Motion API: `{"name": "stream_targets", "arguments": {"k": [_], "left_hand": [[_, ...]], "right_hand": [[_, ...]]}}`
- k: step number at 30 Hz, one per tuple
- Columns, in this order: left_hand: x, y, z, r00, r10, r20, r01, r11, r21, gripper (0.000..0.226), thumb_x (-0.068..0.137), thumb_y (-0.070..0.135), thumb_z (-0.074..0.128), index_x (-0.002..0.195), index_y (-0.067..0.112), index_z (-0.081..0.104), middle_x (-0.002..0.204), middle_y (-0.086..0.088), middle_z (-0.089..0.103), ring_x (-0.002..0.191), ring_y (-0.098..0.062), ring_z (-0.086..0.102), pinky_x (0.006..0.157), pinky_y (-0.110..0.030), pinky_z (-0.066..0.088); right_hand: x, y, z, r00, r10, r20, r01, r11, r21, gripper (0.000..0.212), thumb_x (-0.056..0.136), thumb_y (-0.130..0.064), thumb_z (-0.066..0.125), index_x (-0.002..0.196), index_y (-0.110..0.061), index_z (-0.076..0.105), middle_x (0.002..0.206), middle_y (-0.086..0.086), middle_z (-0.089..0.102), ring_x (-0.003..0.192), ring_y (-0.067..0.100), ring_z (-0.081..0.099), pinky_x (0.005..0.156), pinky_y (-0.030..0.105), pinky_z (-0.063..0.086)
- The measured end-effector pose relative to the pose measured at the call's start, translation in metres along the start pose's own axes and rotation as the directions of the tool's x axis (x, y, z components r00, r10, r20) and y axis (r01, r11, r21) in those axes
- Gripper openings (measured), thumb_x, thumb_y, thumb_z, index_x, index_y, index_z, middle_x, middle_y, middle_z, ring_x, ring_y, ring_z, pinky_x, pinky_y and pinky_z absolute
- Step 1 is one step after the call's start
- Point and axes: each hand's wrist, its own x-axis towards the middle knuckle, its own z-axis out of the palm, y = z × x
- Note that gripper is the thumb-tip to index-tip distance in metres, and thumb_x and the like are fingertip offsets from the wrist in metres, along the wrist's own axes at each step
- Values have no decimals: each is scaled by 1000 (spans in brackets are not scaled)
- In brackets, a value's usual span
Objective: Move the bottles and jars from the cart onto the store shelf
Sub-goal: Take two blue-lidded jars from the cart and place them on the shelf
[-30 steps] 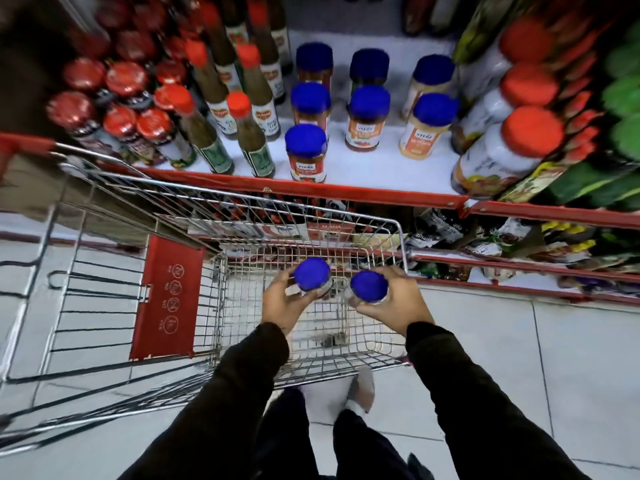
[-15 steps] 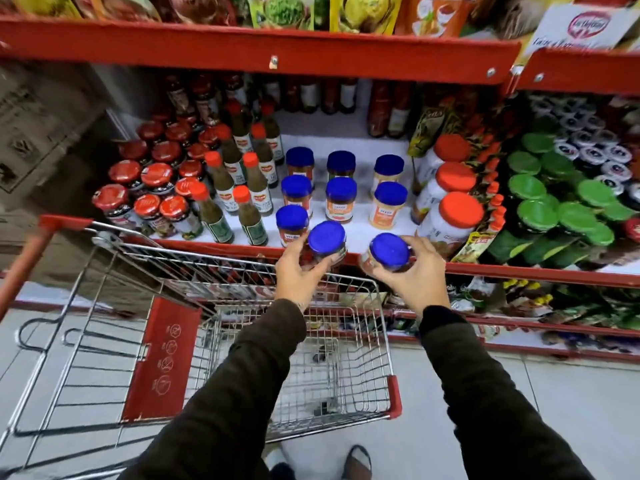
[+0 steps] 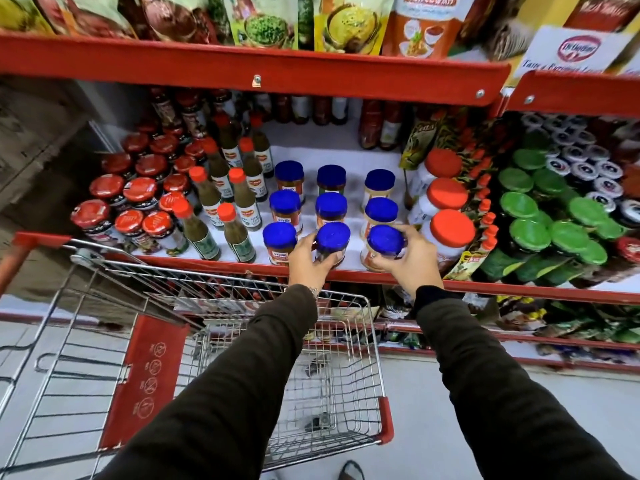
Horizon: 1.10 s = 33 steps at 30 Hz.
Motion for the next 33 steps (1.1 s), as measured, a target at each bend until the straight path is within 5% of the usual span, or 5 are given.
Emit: {"name": "stream_targets", "arguments": {"k": [10, 15, 25, 29, 33], "left_hand": [[-3, -4, 3, 997, -78, 8, 78, 997, -4, 61, 88, 6, 69, 145, 9, 47, 140, -12, 59, 129, -25, 56, 106, -27, 39], [-27, -6, -10, 1000, -28, 4, 28, 999, -43, 62, 92, 17, 67, 148, 14, 42, 149, -10, 50, 134, -26, 52, 113, -44, 44], [-42, -10, -98, 909, 352, -224, -304, 927, 222, 40, 99, 30, 50, 138, 23, 51, 139, -2, 49, 130, -16, 47, 112, -35, 39], [-33, -19, -145, 857, 379, -350, -310, 920, 239, 42, 99, 27, 50, 140, 21, 49, 143, -4, 44, 134, -14, 42, 113, -26, 31], [-17, -30, -185, 847, 353, -397, -295, 934, 201, 47, 100, 22, 51, 145, 20, 41, 152, -4, 36, 140, -14, 36, 115, -22, 26]], "right_hand": [[3, 1, 9, 987, 79, 142, -64, 992, -111, 53, 83, -20, 78, 130, -9, 55, 120, 13, 65, 103, 25, 62, 91, 31, 44], [-26, -16, 11, 998, -65, -16, 57, 952, -302, 57, 92, -24, 66, 142, -9, 45, 140, 15, 48, 132, 34, 45, 104, 46, 47], [-41, -95, 75, 975, -217, -52, 194, 939, -286, 56, 95, -31, 60, 146, -13, 44, 157, 11, 39, 152, 33, 24, 121, 55, 25], [-35, -128, 112, 976, -219, 11, 218, 965, -146, 58, 98, -34, 58, 150, -16, 39, 159, 7, 36, 152, 26, 25, 124, 46, 25], [-29, -159, 146, 982, -173, 81, 172, 985, 18, 58, 96, -34, 63, 147, -17, 44, 154, 4, 43, 139, 20, 41, 112, 20, 27]]}}
